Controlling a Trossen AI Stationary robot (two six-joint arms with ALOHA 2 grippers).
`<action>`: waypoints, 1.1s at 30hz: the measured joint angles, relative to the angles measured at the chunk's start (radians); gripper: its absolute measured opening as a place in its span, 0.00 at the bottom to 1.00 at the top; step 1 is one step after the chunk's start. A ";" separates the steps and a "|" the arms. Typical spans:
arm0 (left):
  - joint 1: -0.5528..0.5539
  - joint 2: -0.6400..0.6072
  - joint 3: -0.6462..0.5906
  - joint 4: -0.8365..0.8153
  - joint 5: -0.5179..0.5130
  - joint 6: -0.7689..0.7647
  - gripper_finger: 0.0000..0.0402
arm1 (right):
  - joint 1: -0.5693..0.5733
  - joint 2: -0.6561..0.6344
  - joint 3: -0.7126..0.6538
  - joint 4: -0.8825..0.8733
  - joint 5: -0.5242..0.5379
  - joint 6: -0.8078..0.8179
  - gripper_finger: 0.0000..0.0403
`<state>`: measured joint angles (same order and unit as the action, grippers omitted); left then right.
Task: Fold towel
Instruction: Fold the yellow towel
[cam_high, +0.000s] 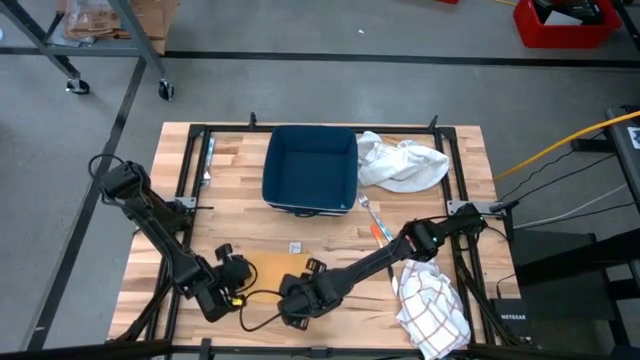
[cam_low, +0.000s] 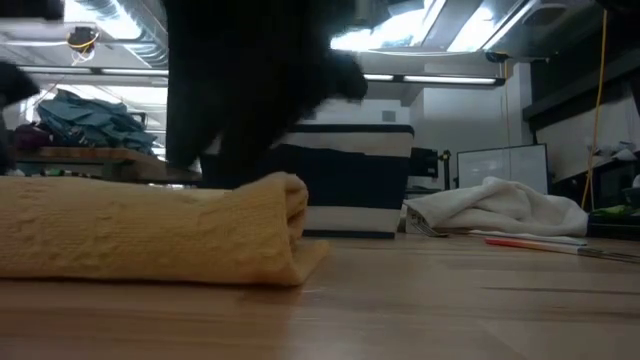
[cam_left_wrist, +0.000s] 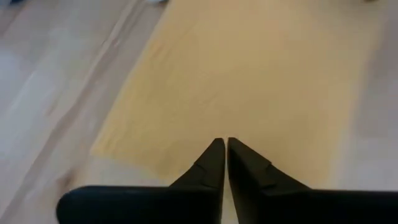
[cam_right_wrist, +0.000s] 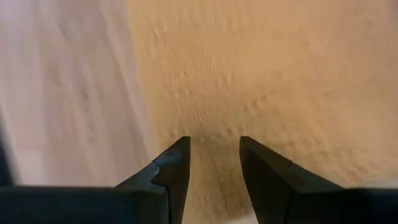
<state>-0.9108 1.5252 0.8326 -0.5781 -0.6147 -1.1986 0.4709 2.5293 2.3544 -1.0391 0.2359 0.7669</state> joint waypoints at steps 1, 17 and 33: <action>0.000 -0.008 0.015 0.009 -0.003 0.022 0.01 | 0.000 -0.018 0.000 -0.005 0.007 0.012 0.35; 0.118 0.075 0.034 0.331 -0.055 0.218 0.01 | 0.001 -0.274 0.002 -0.052 0.242 0.010 0.35; 0.257 0.204 0.028 0.214 0.042 0.083 0.01 | 0.002 -0.412 0.002 -0.229 0.349 0.010 0.35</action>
<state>-0.6541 1.7293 0.8607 -0.3642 -0.5726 -1.1155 0.4728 2.1171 2.3562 -1.2677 0.5846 0.7769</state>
